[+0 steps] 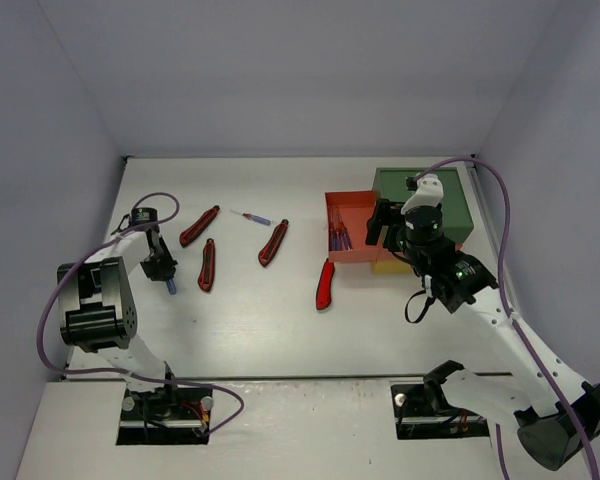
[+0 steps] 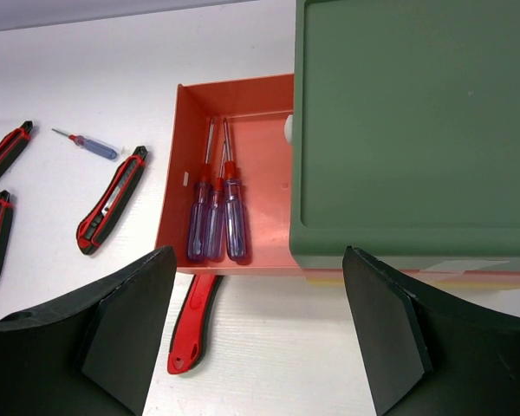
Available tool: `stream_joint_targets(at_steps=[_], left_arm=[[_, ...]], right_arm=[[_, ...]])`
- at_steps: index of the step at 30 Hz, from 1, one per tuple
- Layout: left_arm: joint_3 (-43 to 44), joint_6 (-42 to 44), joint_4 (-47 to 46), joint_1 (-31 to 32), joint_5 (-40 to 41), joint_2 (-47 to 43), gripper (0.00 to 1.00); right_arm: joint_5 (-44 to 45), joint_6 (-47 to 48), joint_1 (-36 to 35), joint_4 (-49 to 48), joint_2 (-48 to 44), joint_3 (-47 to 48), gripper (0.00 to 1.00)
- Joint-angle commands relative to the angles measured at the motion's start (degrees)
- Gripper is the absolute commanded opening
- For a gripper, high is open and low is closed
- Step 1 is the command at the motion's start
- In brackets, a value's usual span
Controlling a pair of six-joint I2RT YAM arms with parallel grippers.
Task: Sort the tools into containers
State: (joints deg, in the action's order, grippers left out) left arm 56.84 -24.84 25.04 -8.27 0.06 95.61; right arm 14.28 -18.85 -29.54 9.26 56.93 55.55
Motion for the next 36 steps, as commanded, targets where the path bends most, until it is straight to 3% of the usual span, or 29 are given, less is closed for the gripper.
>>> stream_joint_targets(at_steps=[1, 8, 12, 17, 24, 31, 36], left_arm=[[1.0, -1.9, -0.2, 0.7, -2.5, -5.1, 0.03], [2.3, -8.7, 0.2, 7.2, -3.8, -17.9, 0.0], [9.7, -14.9, -2.2, 20.0, -4.3, -19.0, 0.0], [21.2, -22.5, -7.6, 34.2, -5.0, -12.2, 0.0], [35.2, -28.6, -14.9, 45.1, -3.7, 1.3, 0.01], [43.7, -33.3, -17.1, 50.5, -4.1, 11.1, 0.17], [46.1, -30.3, -14.9, 51.7, -2.7, 11.8, 0.43]], right_arm=[[2.4, 1.0, 0.4, -2.6, 0.7, 0.9, 0.75], [3.5, 0.8, 0.5, -2.6, 0.8, 1.2, 0.75], [3.7, 1.3, 0.5, -2.6, 1.8, 2.4, 0.75], [4.5, 1.7, 0.5, -2.6, 2.2, 3.4, 0.75], [4.4, 1.2, 0.5, -2.6, 1.3, 3.0, 0.75], [4.7, 0.7, 0.6, -2.5, -0.7, 1.7, 0.75], [5.3, 0.4, 0.6, -2.4, -1.7, 0.8, 0.76]])
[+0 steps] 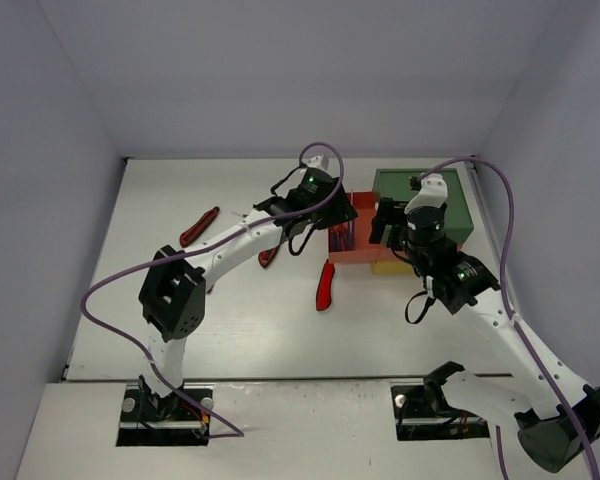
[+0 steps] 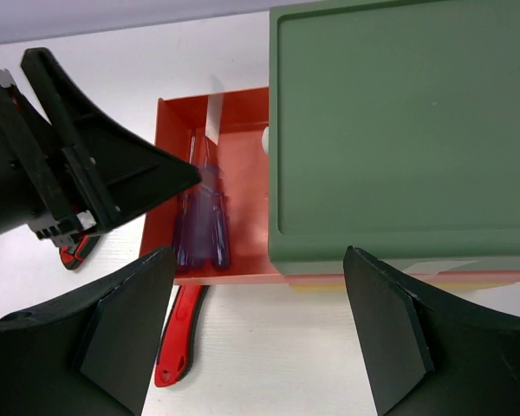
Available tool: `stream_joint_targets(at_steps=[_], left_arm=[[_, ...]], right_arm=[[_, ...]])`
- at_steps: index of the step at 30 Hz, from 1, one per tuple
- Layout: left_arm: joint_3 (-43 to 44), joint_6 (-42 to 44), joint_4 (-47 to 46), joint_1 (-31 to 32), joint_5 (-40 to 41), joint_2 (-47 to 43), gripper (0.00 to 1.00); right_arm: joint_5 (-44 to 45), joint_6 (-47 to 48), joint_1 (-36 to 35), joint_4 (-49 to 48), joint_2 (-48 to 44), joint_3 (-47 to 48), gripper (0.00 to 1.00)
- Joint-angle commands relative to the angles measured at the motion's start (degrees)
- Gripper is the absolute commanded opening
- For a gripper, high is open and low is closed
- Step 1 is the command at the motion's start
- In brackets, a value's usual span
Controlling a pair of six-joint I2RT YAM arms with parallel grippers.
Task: Sort the tools into containers
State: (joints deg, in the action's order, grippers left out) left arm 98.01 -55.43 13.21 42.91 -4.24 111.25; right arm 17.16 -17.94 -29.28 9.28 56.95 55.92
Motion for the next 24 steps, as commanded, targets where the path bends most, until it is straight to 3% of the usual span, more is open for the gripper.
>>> stream_joint_targets(at_steps=[1, 3, 6, 14, 24], left_arm=[[4.6, 0.7, -2.6, 0.5, 1.6, -4.2, 0.45], [2.9, 1.7, -1.7, 0.3, 2.8, -5.7, 0.57], [-0.9, 1.3, -2.3, -1.1, 3.7, -9.2, 0.62], [-5.7, -1.1, 3.1, -9.0, 11.4, -12.9, 0.62], [4.5, -4.0, 16.0, -16.4, 22.7, -0.1, 0.62]], right_arm=[[2.6, -0.5, 0.4, -2.4, -1.8, 0.4, 0.76], [2.8, -0.3, 0.4, -2.4, -1.8, 0.3, 0.76], [3.0, -0.1, 0.4, -2.4, -1.6, 0.3, 0.76], [3.2, 0.7, 0.4, -2.5, -1.2, 0.5, 0.76], [2.9, 0.1, 0.4, -2.4, -3.5, -1.3, 0.76]])
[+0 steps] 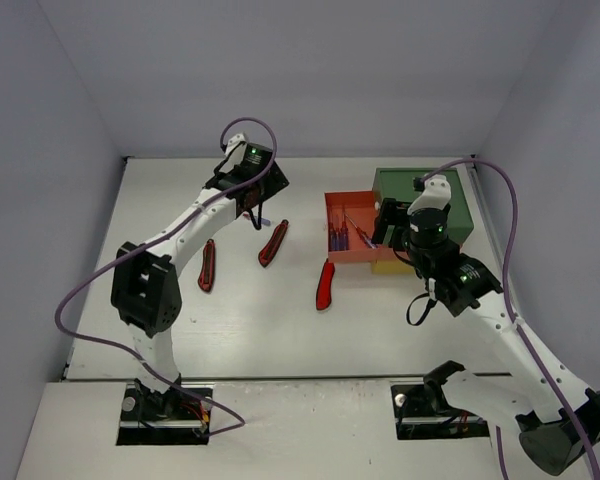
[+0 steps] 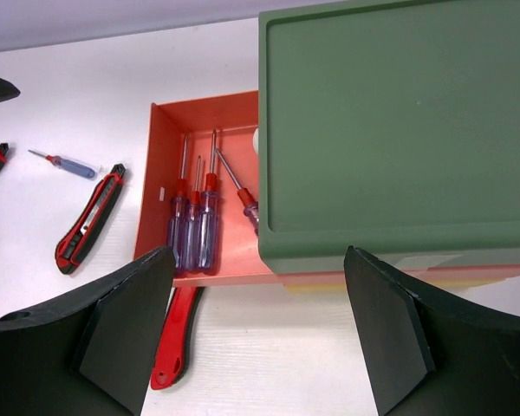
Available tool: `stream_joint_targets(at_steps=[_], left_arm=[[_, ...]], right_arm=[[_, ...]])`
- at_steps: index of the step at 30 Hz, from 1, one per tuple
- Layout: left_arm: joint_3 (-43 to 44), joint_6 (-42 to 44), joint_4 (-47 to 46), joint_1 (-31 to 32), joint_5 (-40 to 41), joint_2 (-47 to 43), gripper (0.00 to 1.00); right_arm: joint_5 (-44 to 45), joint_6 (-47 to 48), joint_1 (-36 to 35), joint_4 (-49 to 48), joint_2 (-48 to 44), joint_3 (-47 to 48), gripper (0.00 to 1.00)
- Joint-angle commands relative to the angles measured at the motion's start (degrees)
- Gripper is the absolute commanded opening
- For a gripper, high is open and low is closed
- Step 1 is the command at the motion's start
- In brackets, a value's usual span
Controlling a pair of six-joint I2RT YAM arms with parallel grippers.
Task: Sort the tools into containers
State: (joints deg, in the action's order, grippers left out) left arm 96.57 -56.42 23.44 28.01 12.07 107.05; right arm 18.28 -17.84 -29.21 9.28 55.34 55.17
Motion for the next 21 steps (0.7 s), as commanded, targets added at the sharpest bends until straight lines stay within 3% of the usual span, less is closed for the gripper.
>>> stream_joint_targets(at_steps=[1, 8, 21], left_arm=[[7.4, -3.3, 6.7, -1.8, 7.3, 5.6, 0.62], [16.9, -6.3, 12.3, -3.7, 10.8, 16.3, 0.62], [19.8, -10.1, 16.1, -5.6, 11.3, 25.4, 0.59]], right_arm=[[1.5, -0.3, 0.4, -2.4, -2.0, -0.7, 0.76], [-1.2, -3.5, 0.4, -2.0, -4.3, -3.0, 0.77], [-3.3, -5.0, 0.4, -0.8, -6.2, -4.5, 0.77]])
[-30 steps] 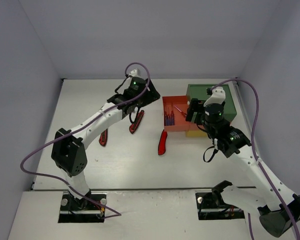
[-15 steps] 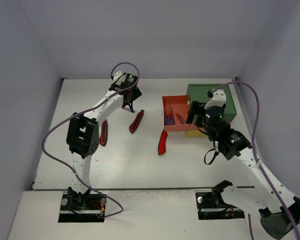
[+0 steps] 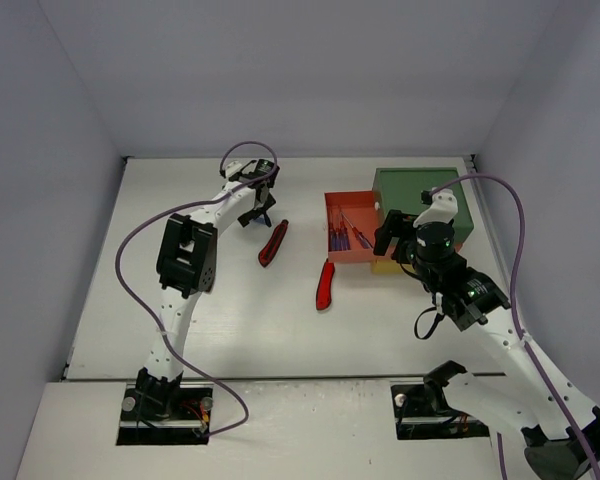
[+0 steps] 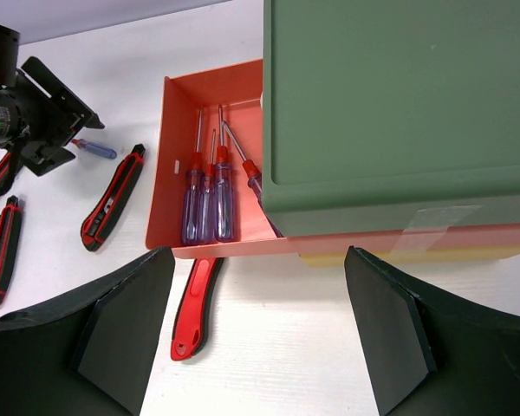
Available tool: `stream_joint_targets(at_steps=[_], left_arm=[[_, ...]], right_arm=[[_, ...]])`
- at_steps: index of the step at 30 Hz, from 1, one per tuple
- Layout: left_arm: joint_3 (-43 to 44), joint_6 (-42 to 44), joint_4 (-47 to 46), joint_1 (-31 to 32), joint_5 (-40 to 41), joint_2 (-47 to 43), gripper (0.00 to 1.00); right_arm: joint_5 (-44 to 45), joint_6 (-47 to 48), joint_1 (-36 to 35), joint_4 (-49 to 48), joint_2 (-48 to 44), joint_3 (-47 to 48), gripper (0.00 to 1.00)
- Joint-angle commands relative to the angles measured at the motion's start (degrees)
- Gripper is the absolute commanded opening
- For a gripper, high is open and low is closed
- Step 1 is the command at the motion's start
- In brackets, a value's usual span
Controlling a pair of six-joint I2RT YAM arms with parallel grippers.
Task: Sort the tools into containers
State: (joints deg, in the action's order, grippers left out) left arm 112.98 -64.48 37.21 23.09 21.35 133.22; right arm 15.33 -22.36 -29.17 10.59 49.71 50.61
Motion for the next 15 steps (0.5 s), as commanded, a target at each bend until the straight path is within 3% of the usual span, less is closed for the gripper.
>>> stream_joint_targets(at_steps=[1, 6, 11, 15], left_arm=[[3.2, -2.1, 2.8, -0.8, 2.0, -0.6, 0.58], [1.4, -2.6, 3.2, -1.4, 0.9, -0.7, 0.46], [-1.2, -1.6, 3.1, -1.5, 0.0, -2.0, 0.19], [-2.4, 0.3, 2.4, -1.7, 0.1, -3.9, 0.04]], right_arm=[[-0.4, -0.4, 0.3, -2.0, -0.6, 0.1, 0.77], [-0.5, 0.1, 0.3, -1.9, -0.6, -0.1, 0.77], [-0.6, 0.7, 0.3, -1.8, -0.6, -0.2, 0.77], [-0.5, 0.9, 0.4, -1.8, -0.5, -0.2, 0.77]])
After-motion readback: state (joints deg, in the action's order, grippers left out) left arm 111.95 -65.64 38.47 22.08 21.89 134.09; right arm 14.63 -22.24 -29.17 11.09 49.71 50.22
